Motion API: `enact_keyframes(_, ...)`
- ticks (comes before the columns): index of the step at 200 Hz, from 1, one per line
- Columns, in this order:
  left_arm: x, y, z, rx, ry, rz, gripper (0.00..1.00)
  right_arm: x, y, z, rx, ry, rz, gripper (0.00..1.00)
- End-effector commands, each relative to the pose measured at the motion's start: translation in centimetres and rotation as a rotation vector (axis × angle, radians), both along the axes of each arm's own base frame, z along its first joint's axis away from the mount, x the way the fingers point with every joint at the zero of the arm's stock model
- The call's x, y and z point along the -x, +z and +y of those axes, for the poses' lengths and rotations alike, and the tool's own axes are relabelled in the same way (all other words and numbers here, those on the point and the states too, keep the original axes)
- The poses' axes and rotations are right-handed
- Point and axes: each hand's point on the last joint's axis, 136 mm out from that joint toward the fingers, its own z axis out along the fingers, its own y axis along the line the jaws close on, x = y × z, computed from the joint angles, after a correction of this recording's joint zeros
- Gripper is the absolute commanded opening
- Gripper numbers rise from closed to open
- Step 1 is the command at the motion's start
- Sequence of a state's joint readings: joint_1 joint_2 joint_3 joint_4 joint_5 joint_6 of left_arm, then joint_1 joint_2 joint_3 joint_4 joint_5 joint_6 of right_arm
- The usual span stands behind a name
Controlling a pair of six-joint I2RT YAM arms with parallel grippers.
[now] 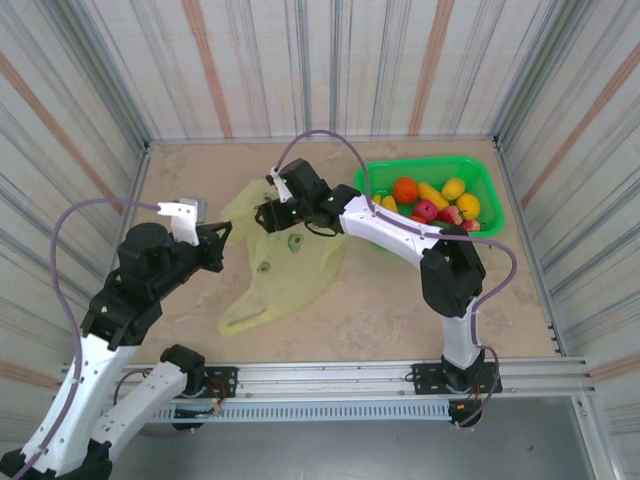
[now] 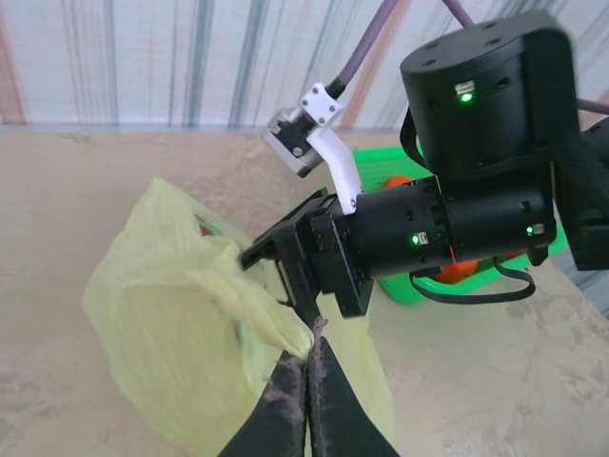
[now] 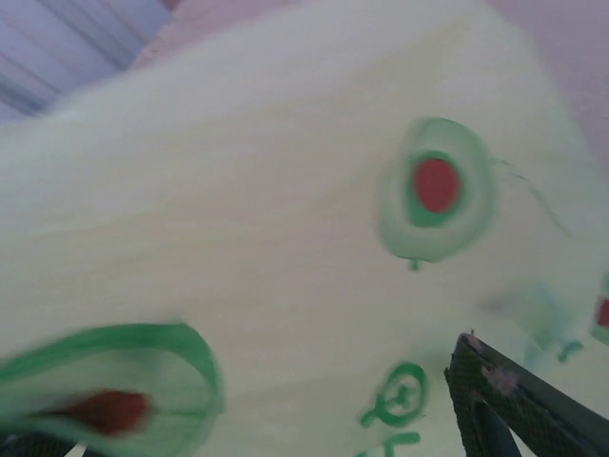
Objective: Place the fake fruits into the plastic bag and tie a complex knot
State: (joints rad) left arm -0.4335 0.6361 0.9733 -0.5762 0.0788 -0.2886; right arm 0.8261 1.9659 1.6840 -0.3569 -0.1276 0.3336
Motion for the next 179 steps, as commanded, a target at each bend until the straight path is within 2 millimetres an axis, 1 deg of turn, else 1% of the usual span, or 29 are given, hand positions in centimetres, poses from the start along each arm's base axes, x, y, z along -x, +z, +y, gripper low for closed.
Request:
enact_keyframes(1, 0.6, 1.4, 2.1, -0.020, 0.097, -0.043, 0.00, -3.7, -1.6, -5.1, 0.139, -0.103, -0.015, 0.78)
enact_keyframes(11, 0.7, 1.3, 3.3, -0.052, 0.150, -0.044, 0.00, -4.8, -1.2, -6.7, 0.121, -0.124, 0.000, 0.74)
enact_keyframes(21, 0.9, 1.2, 4.8, -0.081, 0.223, -0.039, 0.00, -5.5, -0.6, -7.8, 0.093, -0.127, 0.013, 0.71)
enact_keyframes(29, 1.1, 1.3, 5.8, -0.098, 0.266, -0.041, 0.00, -6.0, -0.1, -8.6, 0.086, -0.136, 0.015, 0.67)
enact_keyframes(37, 1.4, 1.5, 6.3, -0.108, 0.285, -0.047, 0.00, -6.3, 0.2, -9.2, 0.094, -0.140, 0.014, 0.63)
enact_keyframes(50, 1.5, 1.8, 6.3, -0.112, 0.284, -0.058, 0.00, -6.4, 0.6, -9.7, 0.103, -0.130, 0.009, 0.56)
enact_keyframes(56, 1.5, 1.9, 6.1, -0.108, 0.272, -0.058, 0.00, -6.4, 0.6, -9.8, 0.109, -0.126, 0.009, 0.54)
enact_keyframes(67, 1.4, 2.1, 5.4, -0.099, 0.239, -0.057, 0.00, -6.2, 0.8, -9.7, 0.114, -0.116, 0.008, 0.53)
enact_keyframes(75, 1.2, 2.1, 4.6, -0.086, 0.207, -0.057, 0.00, -6.1, 1.1, -9.6, 0.105, -0.104, 0.008, 0.48)
enact_keyframes(90, 1.0, 2.2, 2.4, -0.044, 0.101, -0.065, 0.00, -5.7, 1.8, -9.0, 0.070, -0.075, -0.004, 0.44)
enact_keyframes(103, 1.1, 1.6, 0.3, -0.005, -0.001, -0.036, 0.00, -6.0, 1.9, -9.1, 0.065, -0.088, -0.015, 0.33)
enact_keyframes(110, 1.1, 1.1, -1.0, 0.023, -0.063, -0.016, 0.00, -6.1, 1.9, -9.0, 0.059, -0.089, -0.009, 0.29)
enact_keyframes(121, 1.2, 0.1, -2.8, 0.057, -0.147, 0.030, 0.00, -6.2, 2.0, -8.6, 0.035, -0.077, 0.001, 0.29)
enact_keyframes(128, 1.1, -0.7, -3.6, 0.069, -0.177, 0.064, 0.00, -6.3, 1.9, -8.4, 0.027, -0.072, 0.004, 0.30)
enact_keyframes(145, 0.7, -3.0, -4.4, 0.090, -0.186, 0.135, 0.00, -6.0, 1.7, -7.7, 0.001, -0.047, 0.018, 0.36)
enact_keyframes(154, 0.7, -3.7, -4.9, 0.103, -0.202, 0.153, 0.00, -5.8, 1.7, -7.5, -0.018, -0.035, 0.020, 0.40)
enact_keyframes(166, 0.6, -4.9, -5.4, 0.115, -0.203, 0.187, 0.00, -5.5, 1.2, -7.3, -0.039, -0.028, 0.017, 0.49)
enact_keyframes(179, 0.6, -5.8, -6.1, 0.132, -0.219, 0.213, 0.00, -5.1, 0.1, -7.3, -0.050, -0.030, 0.034, 0.52)
